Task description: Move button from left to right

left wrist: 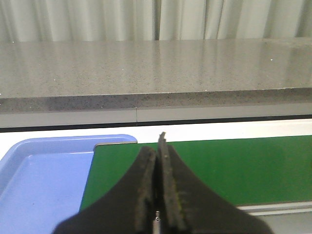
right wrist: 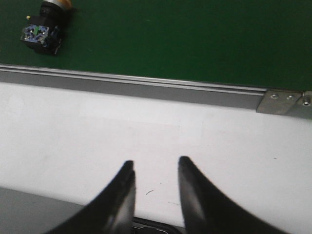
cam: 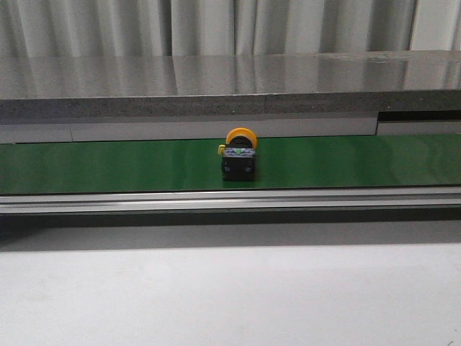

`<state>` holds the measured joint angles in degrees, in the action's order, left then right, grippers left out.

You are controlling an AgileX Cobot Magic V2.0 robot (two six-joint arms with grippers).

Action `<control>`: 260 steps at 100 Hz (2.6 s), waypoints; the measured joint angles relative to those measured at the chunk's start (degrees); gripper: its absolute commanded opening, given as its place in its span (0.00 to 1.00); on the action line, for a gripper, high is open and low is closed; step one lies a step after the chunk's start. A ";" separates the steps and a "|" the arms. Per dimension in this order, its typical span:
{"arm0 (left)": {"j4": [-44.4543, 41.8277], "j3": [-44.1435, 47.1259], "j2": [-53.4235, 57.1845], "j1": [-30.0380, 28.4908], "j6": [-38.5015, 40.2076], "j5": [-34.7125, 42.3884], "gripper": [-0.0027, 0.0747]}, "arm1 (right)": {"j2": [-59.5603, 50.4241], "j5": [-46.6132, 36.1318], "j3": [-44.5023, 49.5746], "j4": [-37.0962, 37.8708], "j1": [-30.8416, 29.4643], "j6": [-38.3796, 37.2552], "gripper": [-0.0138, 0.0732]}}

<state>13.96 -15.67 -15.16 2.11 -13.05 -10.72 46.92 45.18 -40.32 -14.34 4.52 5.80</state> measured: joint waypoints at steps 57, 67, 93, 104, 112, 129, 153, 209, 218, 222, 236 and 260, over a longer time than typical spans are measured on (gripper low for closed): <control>0.00 0.00 0.00 0.00 0.00 0.00 0.01 | 5.34 0.18 -2.34 -2.44 0.00 0.00 0.79; 0.00 0.00 0.00 0.00 0.00 0.00 0.01 | 9.54 0.18 -5.46 -2.80 0.00 0.00 0.79; 0.00 0.00 0.00 0.00 0.00 0.00 0.01 | 21.29 -1.59 -14.27 -2.92 2.75 -0.10 0.79; 0.00 0.00 0.00 0.00 0.00 0.00 0.01 | 26.75 -3.04 -17.51 -2.02 5.50 -0.10 0.79; 0.00 0.00 0.00 0.00 0.00 0.00 0.01 | 31.20 -3.99 -20.09 -0.75 7.34 -0.10 0.79; 0.00 0.00 0.00 0.00 0.00 0.00 0.01 | 38.98 -4.44 -24.98 0.87 10.06 -0.10 0.79; 0.00 0.00 0.00 0.00 0.00 0.00 0.01 | 45.93 -5.06 -29.52 4.59 11.12 -0.10 0.79; 0.00 0.00 0.00 0.00 0.00 0.00 0.01 | 53.47 -5.10 -30.11 10.93 11.12 -0.10 0.49; 0.00 0.00 0.00 0.00 0.00 0.00 0.01 | 53.47 -4.66 -30.14 11.05 11.12 -0.10 0.37; 0.00 0.00 0.00 0.00 0.00 0.00 0.01 | 53.47 -4.55 -30.14 11.05 11.12 -0.10 0.33; 0.00 0.00 0.00 0.00 0.00 0.00 0.01 | 53.47 -3.96 -30.37 11.29 11.12 -0.10 0.32; 0.00 0.00 0.00 0.00 0.00 0.00 0.01 | 50.28 -3.01 -30.37 11.29 10.59 -0.10 0.32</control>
<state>13.96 -15.67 -15.16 2.11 -13.05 -10.72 97.19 42.17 -70.69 -3.04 15.11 5.70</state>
